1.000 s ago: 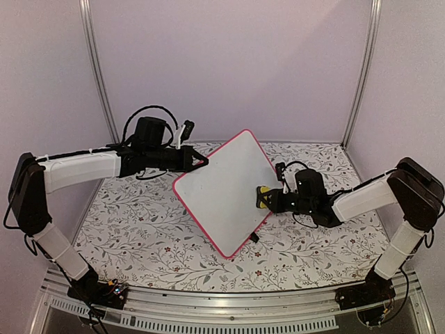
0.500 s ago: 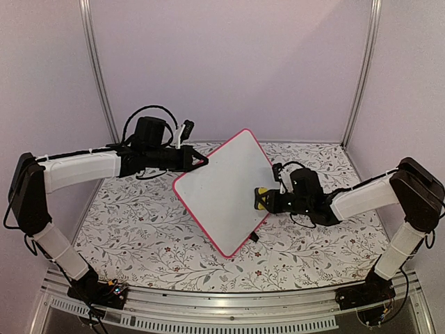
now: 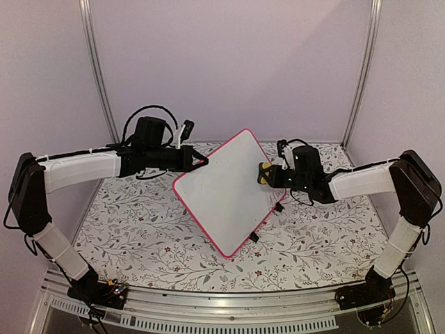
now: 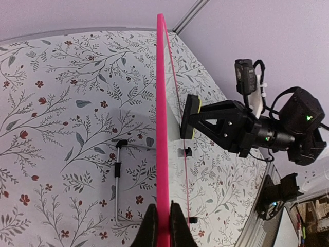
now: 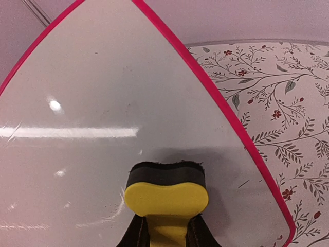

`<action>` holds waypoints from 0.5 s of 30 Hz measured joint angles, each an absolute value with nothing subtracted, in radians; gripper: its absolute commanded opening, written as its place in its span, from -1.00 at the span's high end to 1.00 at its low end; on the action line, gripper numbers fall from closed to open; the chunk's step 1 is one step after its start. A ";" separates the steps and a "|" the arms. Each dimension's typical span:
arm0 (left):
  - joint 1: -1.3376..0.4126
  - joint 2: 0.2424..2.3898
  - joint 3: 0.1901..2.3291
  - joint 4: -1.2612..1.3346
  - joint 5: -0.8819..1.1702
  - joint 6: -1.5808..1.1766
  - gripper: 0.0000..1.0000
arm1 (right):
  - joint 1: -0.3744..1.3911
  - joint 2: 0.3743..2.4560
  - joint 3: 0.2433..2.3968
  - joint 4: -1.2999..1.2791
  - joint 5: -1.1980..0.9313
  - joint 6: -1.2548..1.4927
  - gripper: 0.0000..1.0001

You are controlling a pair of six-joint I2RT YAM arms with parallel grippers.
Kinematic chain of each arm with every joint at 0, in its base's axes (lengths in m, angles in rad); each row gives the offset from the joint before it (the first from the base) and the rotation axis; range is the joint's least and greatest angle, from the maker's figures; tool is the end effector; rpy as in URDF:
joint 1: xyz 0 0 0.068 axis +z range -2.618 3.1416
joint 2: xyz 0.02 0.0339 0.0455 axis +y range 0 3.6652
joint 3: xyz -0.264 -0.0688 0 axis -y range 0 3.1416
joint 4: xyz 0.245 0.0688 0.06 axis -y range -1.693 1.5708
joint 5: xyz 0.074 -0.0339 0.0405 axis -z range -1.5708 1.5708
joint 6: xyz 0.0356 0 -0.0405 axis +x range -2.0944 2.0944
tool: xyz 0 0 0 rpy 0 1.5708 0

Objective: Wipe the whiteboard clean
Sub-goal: Erase the whiteboard at the center of the board.

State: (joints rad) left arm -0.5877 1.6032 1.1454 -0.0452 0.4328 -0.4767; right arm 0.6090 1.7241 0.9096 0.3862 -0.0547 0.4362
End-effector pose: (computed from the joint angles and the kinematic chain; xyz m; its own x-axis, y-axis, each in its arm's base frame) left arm 0.2980 -0.2165 0.2716 -0.7277 -0.0157 -0.6857 0.5349 0.6129 -0.5817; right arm 0.3038 0.2142 0.1919 -0.5673 0.1187 -0.8149 -0.4108 0.8169 0.4049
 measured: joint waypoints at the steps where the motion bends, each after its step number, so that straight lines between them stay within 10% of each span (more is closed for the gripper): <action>1: -0.587 1.603 1.145 -0.046 0.432 -0.479 1.00 | 0.608 1.728 0.909 0.388 -0.058 0.435 0.78; 15: -0.586 1.603 1.145 -0.048 0.432 -0.485 1.00 | 0.674 1.683 0.757 0.410 -0.057 0.461 0.80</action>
